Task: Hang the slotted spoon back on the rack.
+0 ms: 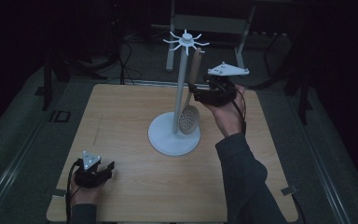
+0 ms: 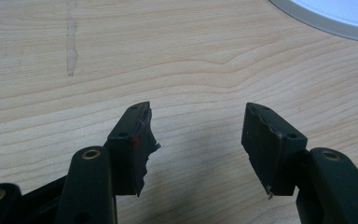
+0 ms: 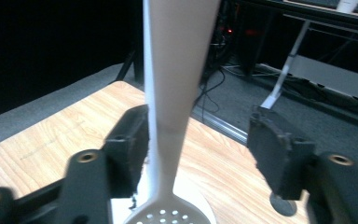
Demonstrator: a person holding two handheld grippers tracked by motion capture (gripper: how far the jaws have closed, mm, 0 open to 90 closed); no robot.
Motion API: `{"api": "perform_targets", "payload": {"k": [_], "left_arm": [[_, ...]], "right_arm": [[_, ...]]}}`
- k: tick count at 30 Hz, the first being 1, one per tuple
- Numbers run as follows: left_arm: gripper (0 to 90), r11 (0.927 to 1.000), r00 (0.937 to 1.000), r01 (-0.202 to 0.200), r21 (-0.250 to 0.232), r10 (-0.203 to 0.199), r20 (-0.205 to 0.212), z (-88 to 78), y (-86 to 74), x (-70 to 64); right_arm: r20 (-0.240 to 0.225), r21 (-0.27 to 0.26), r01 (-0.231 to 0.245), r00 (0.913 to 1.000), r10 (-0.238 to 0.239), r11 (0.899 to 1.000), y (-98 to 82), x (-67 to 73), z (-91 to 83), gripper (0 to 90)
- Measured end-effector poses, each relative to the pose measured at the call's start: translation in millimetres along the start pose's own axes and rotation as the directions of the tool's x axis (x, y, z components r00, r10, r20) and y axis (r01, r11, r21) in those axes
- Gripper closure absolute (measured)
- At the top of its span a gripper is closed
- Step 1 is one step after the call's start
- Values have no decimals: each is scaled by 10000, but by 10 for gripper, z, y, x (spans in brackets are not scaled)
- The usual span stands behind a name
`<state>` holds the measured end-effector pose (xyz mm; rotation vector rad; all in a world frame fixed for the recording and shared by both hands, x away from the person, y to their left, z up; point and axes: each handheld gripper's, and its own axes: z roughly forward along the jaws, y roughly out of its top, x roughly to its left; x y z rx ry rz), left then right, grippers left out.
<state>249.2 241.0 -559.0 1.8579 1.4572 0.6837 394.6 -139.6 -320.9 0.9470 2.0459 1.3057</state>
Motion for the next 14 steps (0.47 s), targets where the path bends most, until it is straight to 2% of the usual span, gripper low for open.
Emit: {"api": "perform_targets", "payload": {"k": [3,8,14], "left_arm": [[431,10000,10000,-3,-3,3,-1,0,0,-1],[430,10000,10000,-13,13,13,-3,2,0,-2],[429,10000,10000,5,-2,-5,-12,3,-1,-1]], "right_arm": [[180,189,62,9998,-65,9998,-17,-6,-21,288],[149,398,82,9999,-88,9992,-80,-21,-74,275],[145,820,241,9996,-253,9963,-320,-49,-136,276]]}}
